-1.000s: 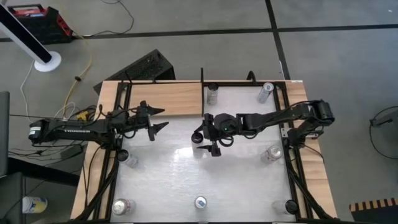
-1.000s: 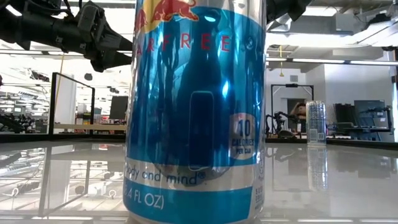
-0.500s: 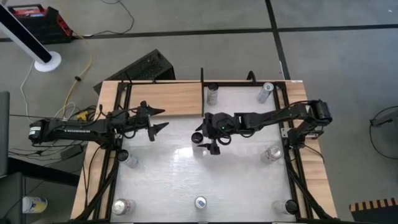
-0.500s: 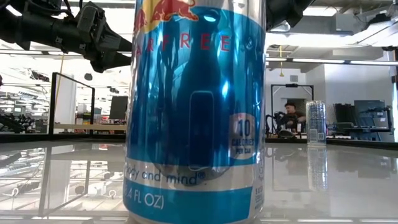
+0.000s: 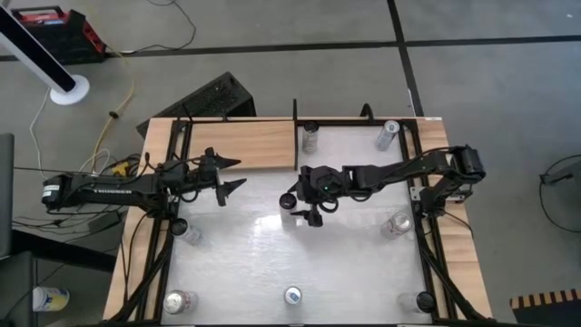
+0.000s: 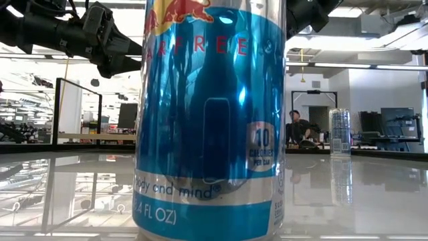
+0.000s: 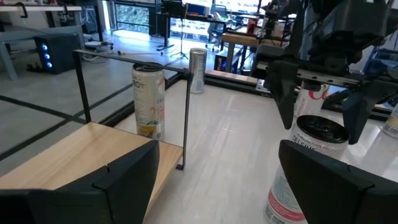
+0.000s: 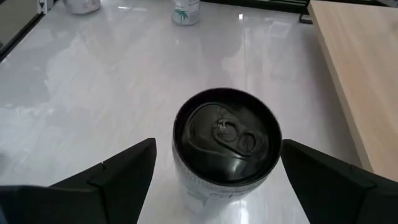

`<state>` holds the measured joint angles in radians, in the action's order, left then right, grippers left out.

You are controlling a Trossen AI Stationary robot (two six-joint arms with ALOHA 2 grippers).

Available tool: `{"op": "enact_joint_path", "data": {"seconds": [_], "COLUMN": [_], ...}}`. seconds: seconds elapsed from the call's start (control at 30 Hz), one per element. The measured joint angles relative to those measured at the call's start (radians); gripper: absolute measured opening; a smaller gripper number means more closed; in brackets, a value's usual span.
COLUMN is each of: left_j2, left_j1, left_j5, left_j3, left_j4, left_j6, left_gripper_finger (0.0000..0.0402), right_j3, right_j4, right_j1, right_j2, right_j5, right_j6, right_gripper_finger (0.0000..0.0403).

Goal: Place canned beverage on shelf
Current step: Put the right peach vibe celsius soda can on the shelf

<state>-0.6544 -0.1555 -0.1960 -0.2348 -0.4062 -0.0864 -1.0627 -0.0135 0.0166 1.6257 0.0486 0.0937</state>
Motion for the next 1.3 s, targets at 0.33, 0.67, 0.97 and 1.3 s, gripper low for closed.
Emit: {"op": "enact_joint_path", "data": {"seconds": [0.33,0.67,0.97,1.3], "left_j2": [0.0,0.0,0.0,0.0], "left_j1": [0.0,0.0,0.0,0.0], "left_j5": [0.0,-0.001,-0.001,-0.001], "left_j3": [0.0,0.0,0.0,0.0], "left_j4": [0.005,0.02,0.03,0.035], "left_j6": [-0.003,-0.003,-0.003,-0.003], "left_gripper_finger": [0.0318,0.0318,0.0318,0.0318], "right_j3": [0.004,0.003,0.005,-0.165], "right_j4": [0.036,0.033,0.064,-0.022], "right_j1": [0.0,-0.005,-0.004,-0.039], "right_j2": [0.014,0.018,0.019,0.014], "right_j5": [0.0,0.002,0.002,0.005], "right_j6": [-0.007,0.013,0.045,0.13], "right_gripper_finger": [0.0364,0.0315,0.0289,0.0287]}}
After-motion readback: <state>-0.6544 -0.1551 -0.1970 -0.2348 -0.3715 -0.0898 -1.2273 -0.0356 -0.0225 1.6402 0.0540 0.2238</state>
